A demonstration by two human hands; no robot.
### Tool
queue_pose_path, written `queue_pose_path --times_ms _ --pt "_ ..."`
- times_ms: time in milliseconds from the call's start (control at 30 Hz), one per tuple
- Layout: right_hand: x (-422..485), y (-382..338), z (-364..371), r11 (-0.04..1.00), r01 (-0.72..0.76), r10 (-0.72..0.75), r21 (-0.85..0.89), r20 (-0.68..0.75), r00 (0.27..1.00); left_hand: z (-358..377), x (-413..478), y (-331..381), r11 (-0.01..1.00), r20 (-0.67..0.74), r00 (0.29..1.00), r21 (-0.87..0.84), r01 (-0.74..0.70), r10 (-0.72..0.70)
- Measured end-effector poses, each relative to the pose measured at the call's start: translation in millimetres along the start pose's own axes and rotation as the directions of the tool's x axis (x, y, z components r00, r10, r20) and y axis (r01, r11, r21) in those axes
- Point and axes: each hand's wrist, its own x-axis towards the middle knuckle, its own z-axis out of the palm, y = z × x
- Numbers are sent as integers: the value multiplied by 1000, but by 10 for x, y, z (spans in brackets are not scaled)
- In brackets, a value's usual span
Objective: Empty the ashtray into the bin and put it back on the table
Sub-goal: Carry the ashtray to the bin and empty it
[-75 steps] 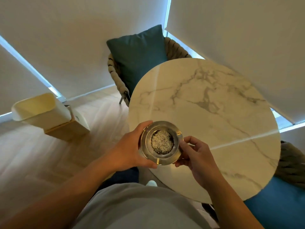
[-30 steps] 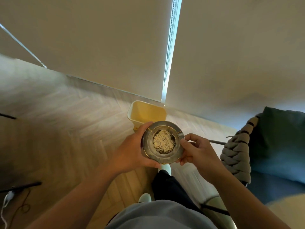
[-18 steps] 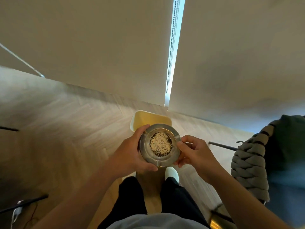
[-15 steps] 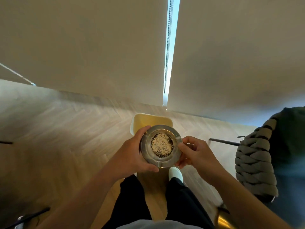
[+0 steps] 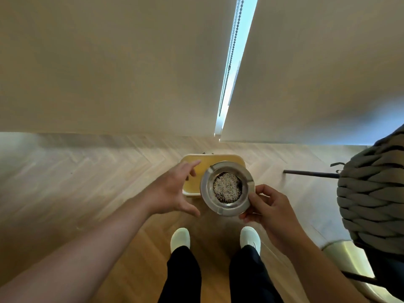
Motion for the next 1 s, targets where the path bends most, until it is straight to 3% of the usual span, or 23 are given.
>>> queue_pose_path --times_ms 133,267,533,1000 --pt "530 233 -111 1000 7 -7 -8 -12 1000 186 423 -424 952 -39 999 306 29 -18" --pt "1010 479 -204 999 -5 5 -34 -2 1000 455 765 -728 888 -22 999 458 44 -39" --pt "1586 852 -123 991 -43 51 -127 53 997 785 1036 -1052 848 -30 990 513 133 -137" --pt "1930 990 -59 947 -20 28 -321 20 999 832 1113 -1063 853 -73 983 489 183 -169"
